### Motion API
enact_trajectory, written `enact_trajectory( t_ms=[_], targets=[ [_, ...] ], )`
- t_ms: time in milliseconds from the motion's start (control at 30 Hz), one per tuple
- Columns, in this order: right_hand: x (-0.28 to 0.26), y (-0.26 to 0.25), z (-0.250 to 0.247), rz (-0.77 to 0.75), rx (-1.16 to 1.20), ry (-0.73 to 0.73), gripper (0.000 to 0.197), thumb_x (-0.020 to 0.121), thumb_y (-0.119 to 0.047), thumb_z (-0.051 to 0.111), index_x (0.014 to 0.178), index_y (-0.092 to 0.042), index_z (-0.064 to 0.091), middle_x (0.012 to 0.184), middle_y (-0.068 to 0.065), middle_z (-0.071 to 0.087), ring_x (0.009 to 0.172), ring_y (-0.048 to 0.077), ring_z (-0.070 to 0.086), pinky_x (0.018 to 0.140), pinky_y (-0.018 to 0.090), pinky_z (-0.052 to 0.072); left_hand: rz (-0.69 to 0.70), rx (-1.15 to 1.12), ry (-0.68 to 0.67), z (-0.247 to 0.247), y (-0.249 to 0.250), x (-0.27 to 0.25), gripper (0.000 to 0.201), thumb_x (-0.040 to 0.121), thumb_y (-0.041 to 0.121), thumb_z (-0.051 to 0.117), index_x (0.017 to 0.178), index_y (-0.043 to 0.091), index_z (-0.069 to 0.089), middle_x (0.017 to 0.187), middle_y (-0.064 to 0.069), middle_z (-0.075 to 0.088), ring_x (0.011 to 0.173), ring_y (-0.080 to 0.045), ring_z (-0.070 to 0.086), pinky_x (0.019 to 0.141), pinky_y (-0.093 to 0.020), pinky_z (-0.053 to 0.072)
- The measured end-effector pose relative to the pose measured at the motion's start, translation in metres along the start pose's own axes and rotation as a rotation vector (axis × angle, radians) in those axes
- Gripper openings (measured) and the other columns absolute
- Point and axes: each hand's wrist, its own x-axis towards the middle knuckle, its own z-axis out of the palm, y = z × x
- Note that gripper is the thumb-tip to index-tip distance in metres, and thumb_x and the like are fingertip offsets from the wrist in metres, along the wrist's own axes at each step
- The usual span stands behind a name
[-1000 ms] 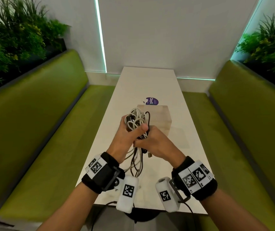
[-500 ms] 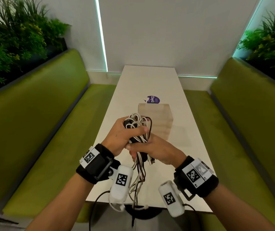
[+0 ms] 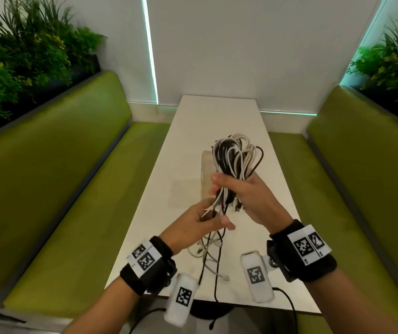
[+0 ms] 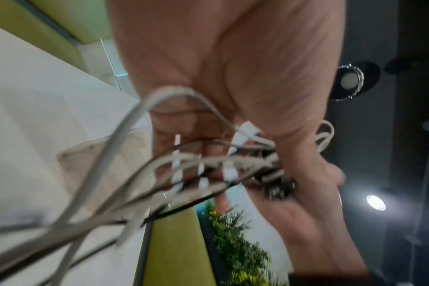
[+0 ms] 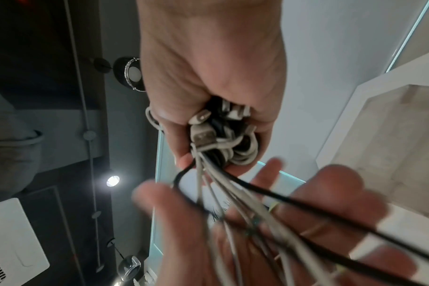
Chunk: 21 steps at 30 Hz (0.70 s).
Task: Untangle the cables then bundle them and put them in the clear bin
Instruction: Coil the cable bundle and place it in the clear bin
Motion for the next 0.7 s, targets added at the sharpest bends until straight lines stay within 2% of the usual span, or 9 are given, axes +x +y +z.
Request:
enact_trajectory(
  t_ms=[67,133,200,367,433,500,567,633,700],
  targets=[
    [0.002,-0.003,0.000,0.006,0.098,0.033,0.020,0.089,-0.012,0.062,0.087,0.007,0.064,0.076,0.014,0.067,0.074,0.020,0.063,0.072,0.031,0.054,0.039,0.011,0.103,0.014,0.001,0.002,0.018,0.094,0.025,0.058,0.101,0.008,0.056,0.066,0.004,0.067,0.075,-0.021,0.071,0.070,-0.020,0.049],
    [0.003,-0.003,0.001,0.008,0.179,0.070,0.012,0.090,-0.011,0.060,0.083,-0.001,0.065,0.071,0.010,0.063,0.072,0.022,0.061,0.075,0.035,0.053,0.049,0.026,0.160,0.020,0.001,0.003,0.018,0.098,0.026,0.052,0.088,0.011,0.054,0.051,0.004,0.056,0.050,-0.019,0.059,0.055,-0.022,0.046],
    [0.004,-0.002,-0.001,0.003,0.196,0.094,0.013,0.091,-0.012,0.060,0.080,-0.007,0.063,0.067,0.007,0.058,0.071,0.026,0.056,0.073,0.041,0.047,0.032,0.009,0.143,0.019,0.002,0.002,0.022,0.097,0.031,0.049,0.087,0.013,0.055,0.049,0.005,0.046,0.040,-0.016,0.044,0.048,-0.026,0.041],
    [0.009,-0.012,-0.021,-0.025,0.183,0.153,0.014,0.089,-0.013,0.063,0.075,-0.014,0.065,0.062,0.005,0.058,0.065,0.024,0.054,0.075,0.047,0.040,0.006,-0.026,0.128,0.012,0.004,0.000,0.035,0.093,0.043,0.046,0.076,0.014,0.055,0.053,0.001,0.036,0.038,-0.011,0.030,0.041,-0.021,0.028],
    [0.008,-0.019,-0.031,-0.072,0.071,0.114,0.015,0.089,-0.012,0.064,0.075,-0.008,0.063,0.062,0.008,0.059,0.064,0.025,0.055,0.071,0.044,0.042,0.019,-0.035,0.111,0.006,0.004,-0.001,0.038,0.095,0.043,0.048,0.066,0.019,0.051,0.052,0.004,0.029,0.041,-0.009,0.022,0.040,-0.020,0.023],
    [0.006,-0.028,-0.041,-0.114,-0.209,0.017,0.021,0.087,-0.014,0.066,0.069,-0.005,0.062,0.062,0.010,0.061,0.062,0.022,0.055,0.063,0.040,0.044,0.038,-0.072,0.070,-0.001,0.007,-0.001,0.037,0.095,0.037,0.047,0.062,0.022,0.050,0.052,0.007,0.025,0.043,-0.007,0.018,0.041,-0.018,0.020],
    [0.005,-0.038,-0.049,-0.048,-0.508,-0.121,0.015,0.083,-0.022,0.072,0.070,-0.019,0.065,0.064,0.004,0.066,0.059,0.021,0.056,0.057,0.046,0.047,0.048,-0.121,0.035,-0.008,0.011,-0.001,0.033,0.094,0.033,0.047,0.064,0.021,0.053,0.052,0.009,0.024,0.043,-0.006,0.016,0.040,-0.017,0.019],
    [0.005,-0.043,-0.050,0.075,-0.679,-0.282,0.011,0.077,-0.028,0.077,0.079,-0.030,0.067,0.071,-0.002,0.069,0.063,0.021,0.059,0.062,0.050,0.053,0.049,-0.165,0.007,-0.013,0.013,0.000,0.031,0.094,0.031,0.045,0.071,0.014,0.057,0.052,0.011,0.025,0.043,-0.004,0.017,0.040,-0.015,0.020],
    [0.005,-0.042,-0.048,0.155,-0.731,-0.419,0.023,0.071,-0.032,0.082,0.089,-0.032,0.068,0.083,-0.004,0.072,0.076,0.019,0.065,0.074,0.045,0.055,0.034,-0.216,-0.008,-0.011,0.013,0.001,0.033,0.094,0.031,0.044,0.077,0.007,0.059,0.052,0.011,0.027,0.043,-0.004,0.019,0.040,-0.014,0.021]
  ],
)
